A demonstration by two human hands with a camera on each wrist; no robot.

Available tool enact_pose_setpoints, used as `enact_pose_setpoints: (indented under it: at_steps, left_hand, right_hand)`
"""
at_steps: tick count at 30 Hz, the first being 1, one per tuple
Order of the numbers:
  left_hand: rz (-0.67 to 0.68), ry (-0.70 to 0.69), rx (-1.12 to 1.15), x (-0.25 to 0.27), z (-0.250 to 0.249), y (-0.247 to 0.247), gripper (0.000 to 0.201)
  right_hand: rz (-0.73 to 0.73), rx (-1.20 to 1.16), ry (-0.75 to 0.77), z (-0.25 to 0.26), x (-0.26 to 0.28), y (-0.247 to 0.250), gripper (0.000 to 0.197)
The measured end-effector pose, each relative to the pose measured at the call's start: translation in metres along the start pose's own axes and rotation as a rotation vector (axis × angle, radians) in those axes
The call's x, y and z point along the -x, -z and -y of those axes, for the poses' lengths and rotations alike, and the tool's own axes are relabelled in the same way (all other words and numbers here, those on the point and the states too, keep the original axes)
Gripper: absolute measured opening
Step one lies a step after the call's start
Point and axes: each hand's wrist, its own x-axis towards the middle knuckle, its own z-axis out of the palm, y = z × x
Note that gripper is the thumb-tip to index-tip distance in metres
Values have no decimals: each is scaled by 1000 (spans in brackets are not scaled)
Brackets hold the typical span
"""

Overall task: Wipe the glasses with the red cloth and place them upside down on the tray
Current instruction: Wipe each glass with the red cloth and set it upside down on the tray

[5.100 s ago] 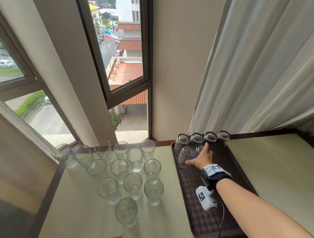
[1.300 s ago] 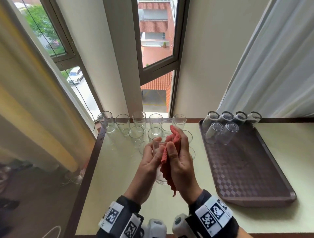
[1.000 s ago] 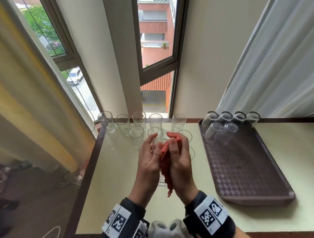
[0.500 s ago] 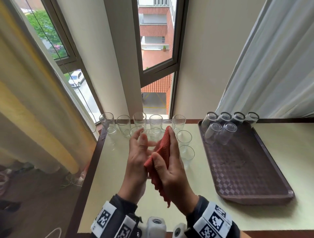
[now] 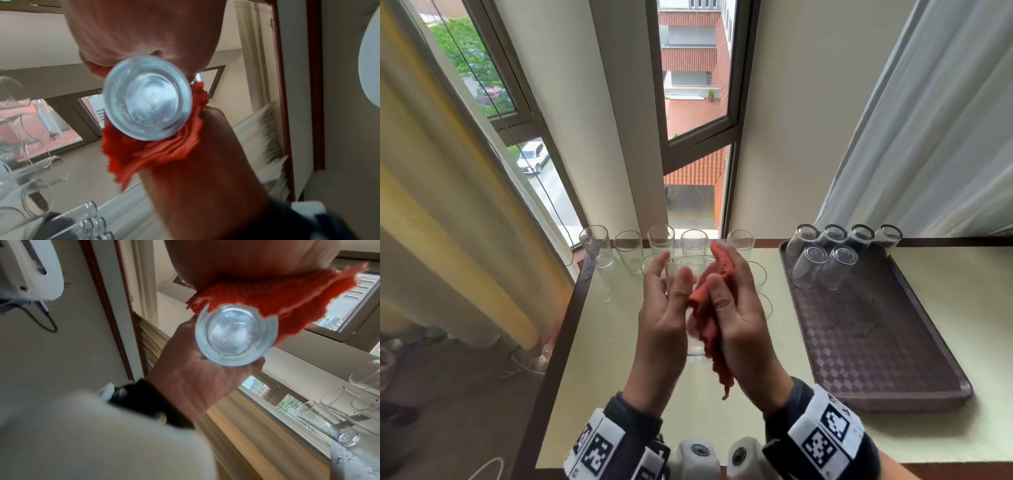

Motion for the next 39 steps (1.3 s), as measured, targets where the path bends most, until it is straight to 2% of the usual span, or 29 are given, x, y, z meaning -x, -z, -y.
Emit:
enact_pose_setpoints:
  at_steps: [2,4,8,11,12,16,19,22,24,27,30,32,35,39]
  left_hand:
    - [-2,43,54,0,-4,0,49]
    - [14,61,66,0,-7,-1,54]
    - [44,-13,-63,4,-5,-9,43]
    - [44,-123,-318,9,3,-11,47]
    - [52,-131,-326,11,5,-12,50]
    - [29,-129,-175,10,3,-14,50]
    - [-4,-102,-109,6,1,-12,51]
    - [-23,-34,5,5,-3,-11,46]
    - [-13,10,48,5,-9,-11,39]
    - [18,-16,-1,3,-9,-12,31]
    - [41,-64,-126,6,-2,-15,53]
    - [25,-80,-207,9,0,-17,50]
    - [-2,-82,-164,8,-1,-17,51]
    - [-32,-31,-45,4,-3,-10,54]
  right_hand:
    - [29,127,25,-11,7,1,55]
    - [50,173,8,-12,12,1,63]
    - [30,-138,-126,11,2,4,56]
    - [1,-411,-216,27,-9,8,56]
    - [-5,-450,-239,27,-11,9,59]
    - [-75,-340,-217,19,-10,7,57]
    - [-58,-158,-96,14,-2,9,40]
    - [5,18,-15,4,10,9,51]
    - [25,62,-21,1,16,7,59]
    - [34,-48,-82,11,8,9,55]
    - [-17,-184,-148,22,-11,11,44]
    - [-72,-232,-184,20,-17,12,44]
    - [-94,-249,-177,19,-16,7,46]
    - [-20,-166,-131,12,-5,6,52]
